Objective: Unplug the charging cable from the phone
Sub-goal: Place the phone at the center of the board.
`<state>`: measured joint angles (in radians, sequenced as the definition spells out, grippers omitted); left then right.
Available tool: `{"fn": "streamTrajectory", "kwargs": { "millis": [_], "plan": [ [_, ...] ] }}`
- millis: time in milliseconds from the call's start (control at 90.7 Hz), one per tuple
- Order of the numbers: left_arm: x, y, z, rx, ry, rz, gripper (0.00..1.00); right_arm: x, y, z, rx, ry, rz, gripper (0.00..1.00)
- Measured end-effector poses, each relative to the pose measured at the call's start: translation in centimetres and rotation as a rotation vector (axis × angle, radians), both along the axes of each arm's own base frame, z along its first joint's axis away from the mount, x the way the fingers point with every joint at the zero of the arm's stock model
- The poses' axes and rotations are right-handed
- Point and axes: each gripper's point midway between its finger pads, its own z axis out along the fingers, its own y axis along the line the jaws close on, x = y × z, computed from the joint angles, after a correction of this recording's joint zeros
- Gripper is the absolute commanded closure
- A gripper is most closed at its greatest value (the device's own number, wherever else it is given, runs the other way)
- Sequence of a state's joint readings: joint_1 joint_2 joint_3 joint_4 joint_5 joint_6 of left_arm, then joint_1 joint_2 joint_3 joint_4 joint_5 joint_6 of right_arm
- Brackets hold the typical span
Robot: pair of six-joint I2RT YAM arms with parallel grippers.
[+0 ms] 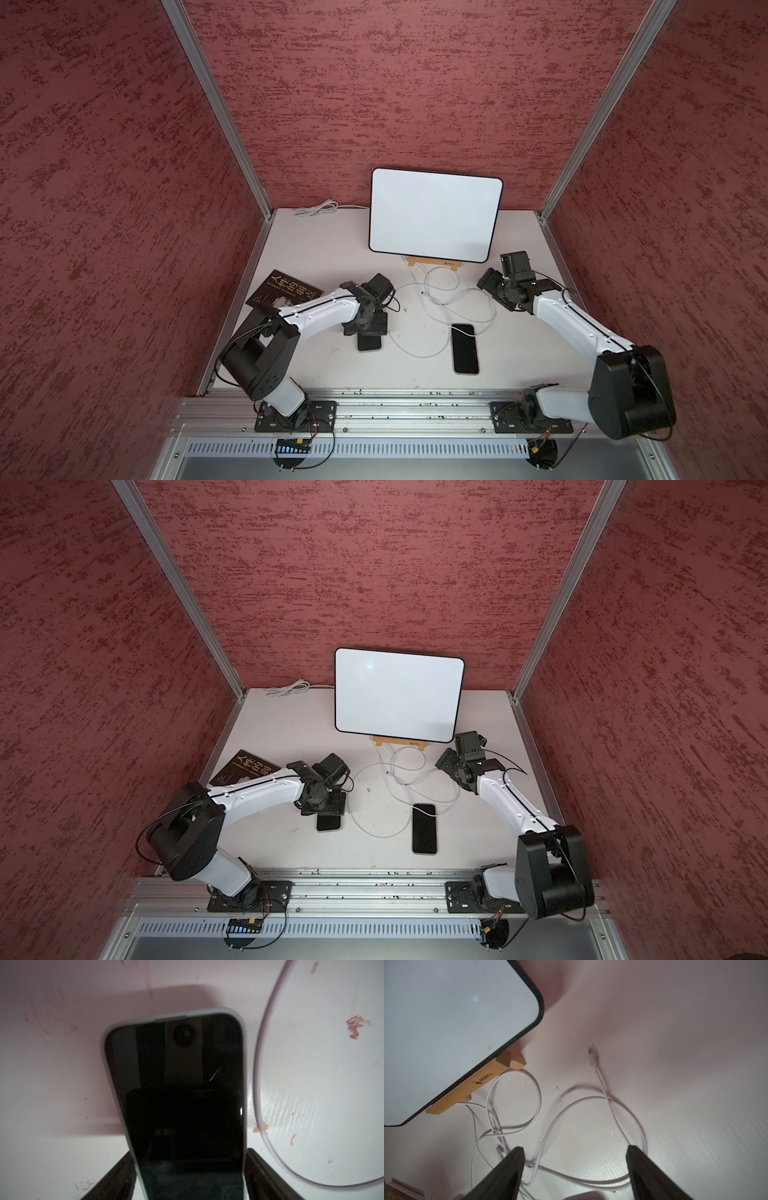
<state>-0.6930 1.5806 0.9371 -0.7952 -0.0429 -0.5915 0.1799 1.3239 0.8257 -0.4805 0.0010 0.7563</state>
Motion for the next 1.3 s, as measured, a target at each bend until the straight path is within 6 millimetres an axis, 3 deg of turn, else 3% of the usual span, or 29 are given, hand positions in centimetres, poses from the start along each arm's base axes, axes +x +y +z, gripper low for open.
{"fn": "streamTrajectory", "kwargs": {
  "millis": [485,617,727,815,970,1069,1168,1300],
  "plan": [
    [-1.1,-0.5,-0.5,-0.001,0.019,-0.037,0.29,-0.6,0.2,-0.7,0.008,0.022,0.013,0.18],
    [-1.4,-0.3,-0.9,0.005,0.029,-0.035,0.17,-0.6,0.2,-0.7,0.008,0.022,0.013,0.16],
    [-1.6,-0.2,-1.2,0.006,0.034,-0.021,0.0,-0.6,0.2,-0.7,0.006,0.024,0.016,0.12],
    [-1.6,-0.2,-1.4,0.002,0.031,-0.013,0.0,-0.8,0.2,-0.8,0.003,0.033,0.015,0.02],
    [-1.6,-0.1,-1.6,-0.002,0.026,-0.001,0.0,-1.3,-0.1,-1.0,-0.013,0.059,0.01,0.01],
    [-1.2,-0.1,-0.5,-0.022,-0.01,0.013,0.0,-1.2,-0.4,-0.5,-0.032,0.057,0.006,0.01],
    [0.3,0.2,1.8,-0.071,-0.086,0.052,0.0,-0.6,-0.9,0.5,-0.065,0.036,-0.004,0.01],
    [4.5,1.9,6.5,-0.135,-0.257,0.163,0.0,0.4,-2.4,2.9,-0.146,-0.04,-0.049,0.01]
  ]
}}
